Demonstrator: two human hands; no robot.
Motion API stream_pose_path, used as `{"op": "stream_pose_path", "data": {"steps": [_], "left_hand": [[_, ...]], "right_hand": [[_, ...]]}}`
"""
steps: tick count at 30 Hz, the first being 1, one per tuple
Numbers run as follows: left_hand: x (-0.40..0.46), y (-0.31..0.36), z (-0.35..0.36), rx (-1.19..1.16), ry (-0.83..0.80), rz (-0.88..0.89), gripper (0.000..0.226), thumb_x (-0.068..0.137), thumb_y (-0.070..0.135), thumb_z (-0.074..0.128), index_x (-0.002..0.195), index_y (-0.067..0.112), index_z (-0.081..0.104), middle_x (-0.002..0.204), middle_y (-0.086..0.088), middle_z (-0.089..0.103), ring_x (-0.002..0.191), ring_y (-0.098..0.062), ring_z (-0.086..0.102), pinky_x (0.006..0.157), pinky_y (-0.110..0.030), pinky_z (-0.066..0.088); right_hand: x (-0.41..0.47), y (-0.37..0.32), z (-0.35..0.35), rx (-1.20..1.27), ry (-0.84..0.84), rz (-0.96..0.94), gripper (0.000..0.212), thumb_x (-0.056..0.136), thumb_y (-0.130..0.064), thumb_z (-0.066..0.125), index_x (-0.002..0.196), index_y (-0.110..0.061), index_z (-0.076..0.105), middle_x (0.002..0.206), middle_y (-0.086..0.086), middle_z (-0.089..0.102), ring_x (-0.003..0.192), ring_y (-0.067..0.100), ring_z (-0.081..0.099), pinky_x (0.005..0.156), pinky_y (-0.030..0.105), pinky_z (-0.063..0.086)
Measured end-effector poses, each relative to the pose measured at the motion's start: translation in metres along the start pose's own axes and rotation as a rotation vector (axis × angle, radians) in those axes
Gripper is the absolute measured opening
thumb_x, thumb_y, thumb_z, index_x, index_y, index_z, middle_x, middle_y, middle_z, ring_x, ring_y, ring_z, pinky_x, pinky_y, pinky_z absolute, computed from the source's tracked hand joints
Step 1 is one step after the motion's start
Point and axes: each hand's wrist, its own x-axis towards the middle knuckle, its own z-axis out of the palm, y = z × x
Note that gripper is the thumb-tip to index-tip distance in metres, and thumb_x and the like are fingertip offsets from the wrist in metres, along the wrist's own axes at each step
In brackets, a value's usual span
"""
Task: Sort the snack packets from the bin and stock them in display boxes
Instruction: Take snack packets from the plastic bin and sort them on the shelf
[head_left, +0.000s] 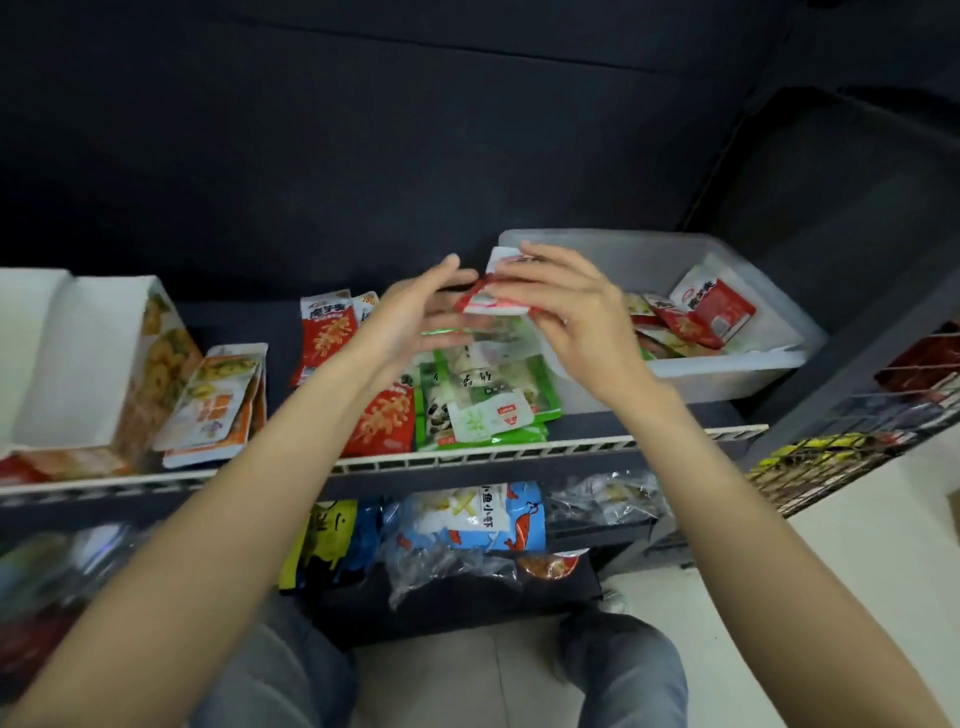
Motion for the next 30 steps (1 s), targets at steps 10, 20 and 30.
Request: {"op": "stream_pose_path", "data": {"steps": [10,20,30], "left_hand": [[-0.038,-0.056,-0.12,0.789,0.427,-0.053,0.037,0.086,0.015,0.067,0.122,0.013,0.059,0.106,-0.007,0.07,0.093,-0.02,0.066,0.082,-0.038,0.054],[-0.043,-0.065,-0.126,1.42,0.336,0.117,0.033,0.091,0.033,0.055,0.12,0.018,0.062,0.107,-0.005,0.07,0.097,-0.025,0.065,0.08,-0.041,0.054],[0.004,-0.014,-0.017,1.055,0.163,0.698,0.025,0.093,0.025,0.055,0.116,0.024,0.064,0.105,0.011,0.067,0.096,-0.01,0.055,0.083,-0.027,0.043]], "right_hand": [[0.003,-0.06,0.136,0.054,-0.497,-0.014,0.049,0.081,0.009,0.057,0.12,-0.019,0.066,0.134,0.009,0.056,0.126,0.033,0.046,0.103,0.048,0.041],[0.004,-0.075,0.112,0.047,-0.706,0.071,0.047,0.09,0.0,0.045,0.128,-0.024,0.059,0.143,-0.004,0.047,0.133,0.016,0.037,0.111,0.032,0.027],[0.005,0.022,-0.02,-0.072,-0.154,0.392,0.028,0.088,-0.007,0.051,0.103,-0.016,0.073,0.101,-0.001,0.072,0.092,0.018,0.068,0.085,0.035,0.052]]}}
